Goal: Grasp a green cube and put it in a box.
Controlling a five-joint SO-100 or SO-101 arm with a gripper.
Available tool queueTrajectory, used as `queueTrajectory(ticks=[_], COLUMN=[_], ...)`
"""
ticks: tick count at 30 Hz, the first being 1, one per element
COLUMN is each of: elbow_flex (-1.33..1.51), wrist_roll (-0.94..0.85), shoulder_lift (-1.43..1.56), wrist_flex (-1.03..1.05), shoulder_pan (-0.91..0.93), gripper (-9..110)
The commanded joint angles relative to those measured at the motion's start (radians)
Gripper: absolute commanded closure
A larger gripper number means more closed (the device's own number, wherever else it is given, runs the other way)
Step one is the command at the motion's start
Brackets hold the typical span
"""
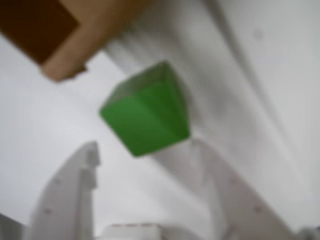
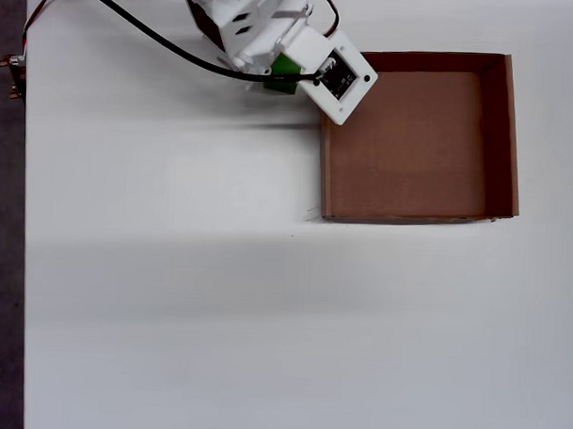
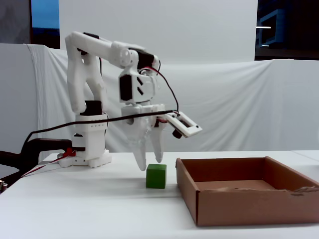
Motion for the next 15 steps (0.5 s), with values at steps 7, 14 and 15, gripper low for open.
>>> queueTrajectory(ticks=[7,14,15], elbow_flex=[-0.052,-0.052,-0.052], wrist_roll=[-0.107,-0.144,-0.144], shoulder_lift=[0.023,0.017,0.017], wrist_flex=[-0.012,-0.026,-0.026], shoulder_pan=[0.04,0.037,0.032], gripper=[76,76,76])
